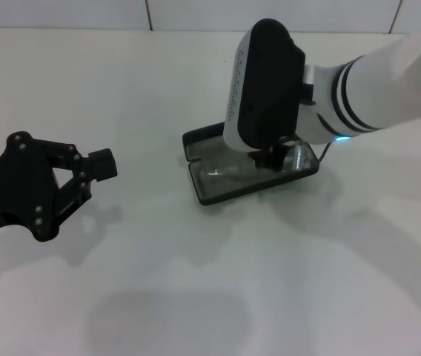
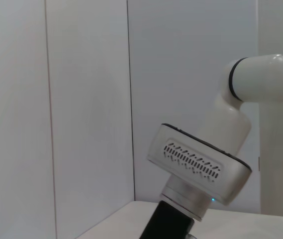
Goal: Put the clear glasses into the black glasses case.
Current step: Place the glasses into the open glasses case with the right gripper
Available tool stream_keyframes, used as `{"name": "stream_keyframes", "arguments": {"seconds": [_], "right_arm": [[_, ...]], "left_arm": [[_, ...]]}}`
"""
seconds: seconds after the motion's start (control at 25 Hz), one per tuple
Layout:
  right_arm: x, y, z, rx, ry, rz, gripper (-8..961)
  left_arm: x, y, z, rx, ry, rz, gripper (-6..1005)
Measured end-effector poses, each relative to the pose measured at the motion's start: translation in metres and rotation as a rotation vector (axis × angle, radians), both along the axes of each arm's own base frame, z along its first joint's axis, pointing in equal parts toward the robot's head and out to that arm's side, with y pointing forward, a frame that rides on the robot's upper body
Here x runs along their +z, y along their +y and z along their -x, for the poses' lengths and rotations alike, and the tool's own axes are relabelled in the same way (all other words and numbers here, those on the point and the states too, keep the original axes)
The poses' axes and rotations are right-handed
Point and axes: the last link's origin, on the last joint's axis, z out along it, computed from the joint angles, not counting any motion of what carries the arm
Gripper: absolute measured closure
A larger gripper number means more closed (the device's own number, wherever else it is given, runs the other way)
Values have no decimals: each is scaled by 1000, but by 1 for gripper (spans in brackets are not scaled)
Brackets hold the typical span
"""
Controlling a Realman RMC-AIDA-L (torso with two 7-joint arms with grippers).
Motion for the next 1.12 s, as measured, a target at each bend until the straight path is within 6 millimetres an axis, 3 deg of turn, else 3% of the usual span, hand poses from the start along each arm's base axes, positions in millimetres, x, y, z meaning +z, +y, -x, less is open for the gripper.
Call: {"name": "stream_keyframes", "arguments": {"seconds": [1.12], "right_arm": [[5,1,-3,-30,48,-55,856]], "left_arm": [[-1,-1,1,4,1,2,948]]}}
